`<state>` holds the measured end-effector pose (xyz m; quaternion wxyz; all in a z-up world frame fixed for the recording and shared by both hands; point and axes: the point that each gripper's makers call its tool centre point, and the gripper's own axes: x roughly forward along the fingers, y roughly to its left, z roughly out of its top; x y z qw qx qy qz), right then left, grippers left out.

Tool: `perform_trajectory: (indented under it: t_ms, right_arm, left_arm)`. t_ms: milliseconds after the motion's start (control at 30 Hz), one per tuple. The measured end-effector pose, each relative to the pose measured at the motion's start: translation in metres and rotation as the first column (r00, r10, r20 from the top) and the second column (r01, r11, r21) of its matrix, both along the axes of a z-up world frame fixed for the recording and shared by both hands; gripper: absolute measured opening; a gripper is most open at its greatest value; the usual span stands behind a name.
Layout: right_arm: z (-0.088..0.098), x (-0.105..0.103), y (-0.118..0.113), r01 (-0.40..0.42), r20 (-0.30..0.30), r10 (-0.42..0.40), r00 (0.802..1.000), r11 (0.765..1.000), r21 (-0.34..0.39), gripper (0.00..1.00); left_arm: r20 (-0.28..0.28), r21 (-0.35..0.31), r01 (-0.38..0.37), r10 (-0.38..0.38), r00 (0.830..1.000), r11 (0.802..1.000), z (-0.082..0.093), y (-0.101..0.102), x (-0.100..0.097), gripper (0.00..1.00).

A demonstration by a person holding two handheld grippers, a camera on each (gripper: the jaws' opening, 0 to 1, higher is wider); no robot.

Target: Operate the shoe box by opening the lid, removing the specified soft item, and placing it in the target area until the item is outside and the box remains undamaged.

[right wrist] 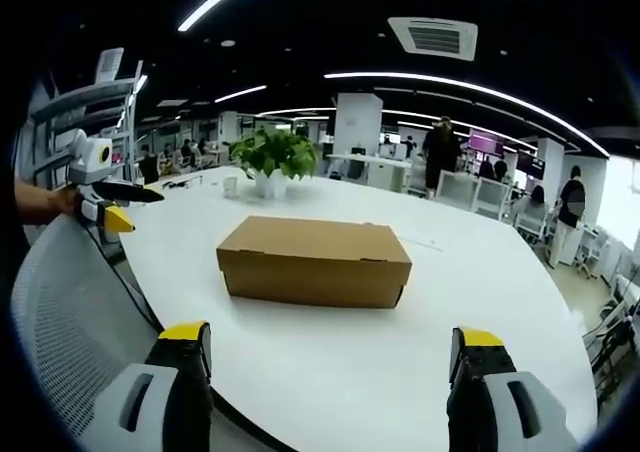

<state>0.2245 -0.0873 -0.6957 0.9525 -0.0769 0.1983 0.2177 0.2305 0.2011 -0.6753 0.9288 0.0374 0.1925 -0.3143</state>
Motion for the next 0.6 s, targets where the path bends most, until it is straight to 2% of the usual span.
perform_trajectory:
  t_ms: [367,600]
  right_arm:
    - [0.0007,0.0006,0.0012,-0.01,-0.01,0.01,1.0,1.0,-0.001,1.0]
    - [0.0033,0.0036,-0.0001,-0.024,-0.026,0.024,0.999,1.0,-0.01,1.0]
  left_arm:
    - [-0.039,0.028,0.005,-0.004,0.999,1.0,-0.0054,-0.0014,-0.0013,1.0]
    - [-0.038,0.046,0.013,-0.011,0.999,0.999,-0.0027,-0.004,-0.0024,1.0]
